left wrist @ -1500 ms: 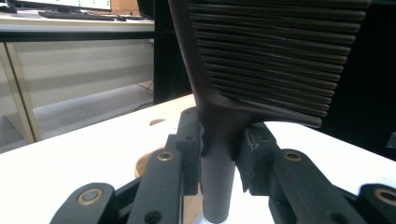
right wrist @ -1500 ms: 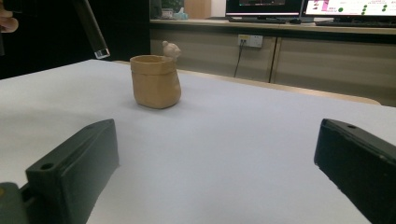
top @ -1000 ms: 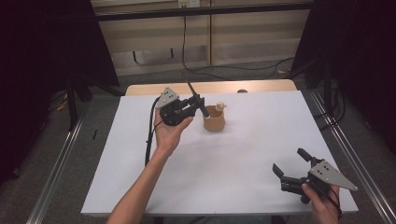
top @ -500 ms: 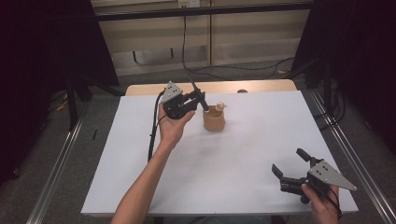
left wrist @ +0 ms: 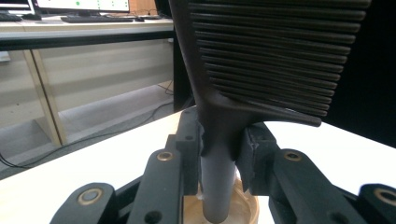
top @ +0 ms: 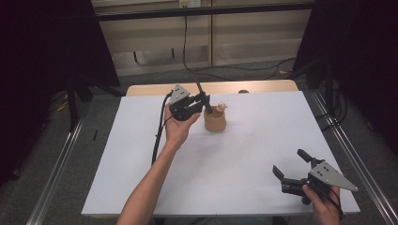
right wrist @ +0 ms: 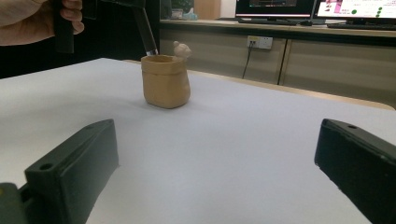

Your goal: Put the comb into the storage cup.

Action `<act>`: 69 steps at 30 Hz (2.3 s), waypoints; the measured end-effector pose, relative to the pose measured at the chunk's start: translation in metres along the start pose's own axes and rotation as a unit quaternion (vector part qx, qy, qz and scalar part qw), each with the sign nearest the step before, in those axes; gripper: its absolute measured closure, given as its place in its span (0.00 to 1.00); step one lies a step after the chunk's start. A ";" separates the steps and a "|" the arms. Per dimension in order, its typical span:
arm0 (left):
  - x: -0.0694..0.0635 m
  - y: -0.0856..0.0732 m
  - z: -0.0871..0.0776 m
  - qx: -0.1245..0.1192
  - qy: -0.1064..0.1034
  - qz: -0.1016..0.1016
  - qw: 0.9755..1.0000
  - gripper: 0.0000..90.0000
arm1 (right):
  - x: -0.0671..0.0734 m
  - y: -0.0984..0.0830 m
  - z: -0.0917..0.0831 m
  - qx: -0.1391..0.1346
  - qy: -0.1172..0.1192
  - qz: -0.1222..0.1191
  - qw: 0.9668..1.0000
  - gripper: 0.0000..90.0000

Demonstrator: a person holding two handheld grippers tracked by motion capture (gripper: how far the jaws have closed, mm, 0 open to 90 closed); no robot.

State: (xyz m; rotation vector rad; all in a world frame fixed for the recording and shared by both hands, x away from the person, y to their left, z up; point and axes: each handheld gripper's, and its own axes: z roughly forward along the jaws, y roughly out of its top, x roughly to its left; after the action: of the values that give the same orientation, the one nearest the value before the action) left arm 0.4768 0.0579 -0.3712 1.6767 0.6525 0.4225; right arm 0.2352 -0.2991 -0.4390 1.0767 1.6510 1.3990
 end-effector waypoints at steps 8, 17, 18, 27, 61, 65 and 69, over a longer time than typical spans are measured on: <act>-0.004 -0.006 0.001 0.014 -0.002 0.004 1.000 0.81 | 0.000 0.000 0.000 0.002 0.001 0.000 1.000 0.00; 0.002 -0.015 0.003 0.021 0.003 -0.006 1.000 0.81 | -0.001 0.000 0.001 0.004 -0.001 -0.001 1.000 0.00; 0.002 -0.016 0.003 0.022 0.002 -0.003 1.000 0.81 | -0.001 -0.001 0.001 0.004 -0.002 -0.003 1.000 0.00; 0.000 -0.022 0.007 0.026 0.004 -0.003 1.000 0.81 | -0.001 0.000 0.001 0.003 -0.001 -0.006 1.000 0.00; -0.003 -0.044 0.020 0.045 0.004 0.000 0.999 0.81 | 0.001 0.000 0.001 0.002 0.006 -0.023 1.000 0.00; -0.003 -0.047 0.020 0.047 0.002 0.001 0.999 0.80 | 0.001 0.000 0.001 0.003 0.007 -0.025 1.000 0.00; -0.002 -0.048 0.021 0.048 0.005 0.005 0.999 0.80 | 0.001 -0.001 0.001 0.005 0.007 -0.022 1.000 0.00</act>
State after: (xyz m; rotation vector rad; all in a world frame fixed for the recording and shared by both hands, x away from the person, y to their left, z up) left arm 0.4790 0.0465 -0.4222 1.7702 0.6806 0.4128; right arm 0.2353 -0.2976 -0.4401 1.0324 1.6829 1.3744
